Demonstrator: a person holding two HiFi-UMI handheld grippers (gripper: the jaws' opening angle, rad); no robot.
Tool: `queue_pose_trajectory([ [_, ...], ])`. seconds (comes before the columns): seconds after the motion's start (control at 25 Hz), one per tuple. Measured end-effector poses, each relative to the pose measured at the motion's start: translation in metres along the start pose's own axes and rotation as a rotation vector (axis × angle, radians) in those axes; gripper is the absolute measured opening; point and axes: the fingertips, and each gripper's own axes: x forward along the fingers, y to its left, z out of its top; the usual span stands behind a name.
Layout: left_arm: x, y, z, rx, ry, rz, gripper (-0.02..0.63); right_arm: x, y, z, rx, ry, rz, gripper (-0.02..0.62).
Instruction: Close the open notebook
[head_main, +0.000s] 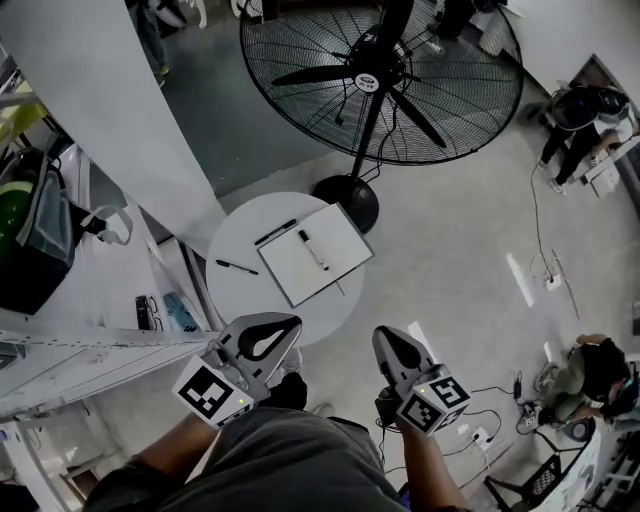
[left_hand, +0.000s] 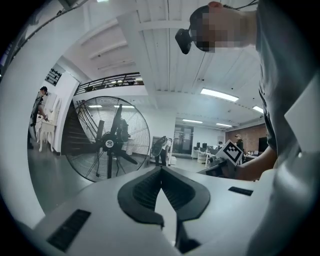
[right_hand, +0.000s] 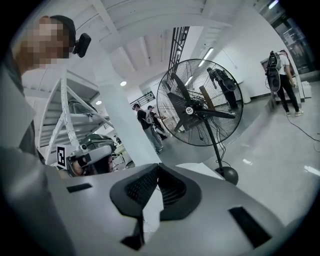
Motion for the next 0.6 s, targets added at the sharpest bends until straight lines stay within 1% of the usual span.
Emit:
queue_pose_trajectory([
  [0.08, 0.002, 0.016, -0.001, -0.003, 0.005, -0.009, 0.015, 0.014, 0.000, 0.005, 0.006, -0.002, -0.007, 0.020],
  [0.2, 0.006, 0.037, 0.001, -0.006, -0.010, -0.023, 0.015, 0.034, 0.000, 0.013, 0.018, -0.003, -0.015, 0.020],
  [0.24, 0.006, 0.044, 0.000, -0.014, 0.000, -0.025, 0.015, 0.041, 0.001, 0.015, 0.019, -0.002, -0.017, 0.020],
  [0.36, 0.005, 0.061, -0.009, -0.078, 0.072, -0.024, 0.015, 0.061, 0.005, 0.021, 0.019, 0.003, -0.019, 0.020],
  [0.44, 0.005, 0.071, -0.010, -0.090, 0.076, -0.022, 0.015, 0.072, 0.008, 0.024, 0.012, 0.006, -0.016, 0.020],
  [0.6, 0.007, 0.086, -0.008, -0.089, 0.070, -0.015, 0.015, 0.089, 0.007, 0.030, 0.001, 0.012, -0.009, 0.020],
])
